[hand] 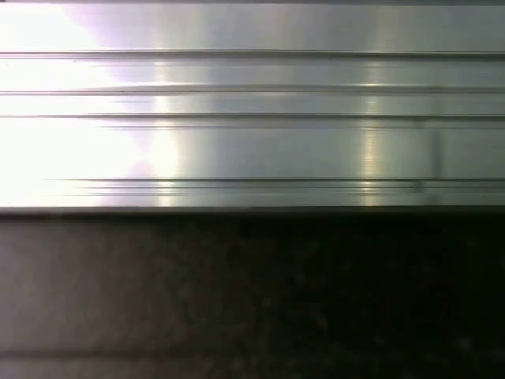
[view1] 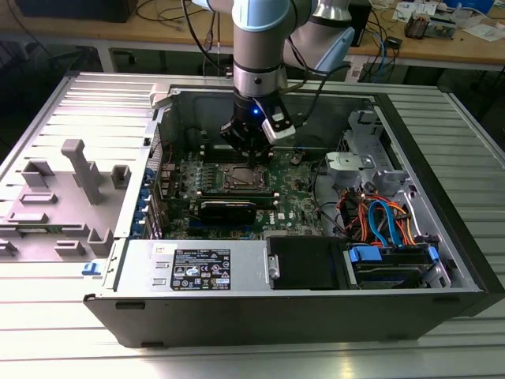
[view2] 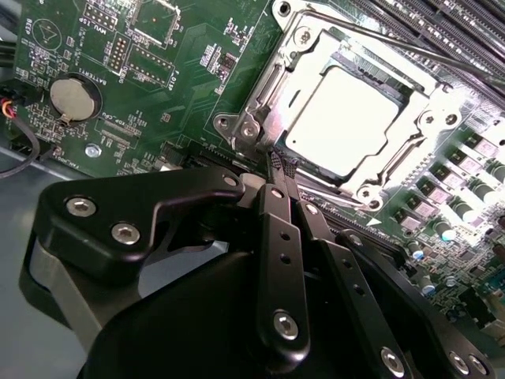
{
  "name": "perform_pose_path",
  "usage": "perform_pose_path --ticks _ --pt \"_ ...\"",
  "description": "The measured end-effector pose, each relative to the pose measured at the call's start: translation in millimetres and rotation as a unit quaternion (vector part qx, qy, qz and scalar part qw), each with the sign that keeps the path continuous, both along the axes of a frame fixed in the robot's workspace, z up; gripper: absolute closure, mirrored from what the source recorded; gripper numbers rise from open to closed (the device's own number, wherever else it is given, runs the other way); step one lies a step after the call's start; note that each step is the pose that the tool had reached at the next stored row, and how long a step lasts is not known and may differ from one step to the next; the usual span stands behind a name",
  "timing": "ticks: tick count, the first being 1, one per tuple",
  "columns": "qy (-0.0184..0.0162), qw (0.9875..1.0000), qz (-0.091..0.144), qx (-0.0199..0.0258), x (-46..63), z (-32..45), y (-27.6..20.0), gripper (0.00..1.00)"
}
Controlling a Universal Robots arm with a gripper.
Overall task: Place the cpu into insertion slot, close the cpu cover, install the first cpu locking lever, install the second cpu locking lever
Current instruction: 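Install the first cpu locking lever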
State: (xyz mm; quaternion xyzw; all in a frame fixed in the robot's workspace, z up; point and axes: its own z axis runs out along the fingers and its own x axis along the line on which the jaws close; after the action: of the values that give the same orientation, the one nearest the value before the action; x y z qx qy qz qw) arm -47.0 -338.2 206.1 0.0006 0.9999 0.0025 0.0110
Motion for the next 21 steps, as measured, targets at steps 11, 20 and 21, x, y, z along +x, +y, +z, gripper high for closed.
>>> perform_pose_path --ticks 11,20,21 --pt "0.0 1.0 0.0 -0.0011 0.6 -0.4 -0.1 0.89" --pt "0.0 1.0 0.0 -0.0012 0.7 -0.4 -2.1 0.89" --pt "0.0 1.0 0.0 -0.0015 0.7 -0.4 -2.1 0.89"
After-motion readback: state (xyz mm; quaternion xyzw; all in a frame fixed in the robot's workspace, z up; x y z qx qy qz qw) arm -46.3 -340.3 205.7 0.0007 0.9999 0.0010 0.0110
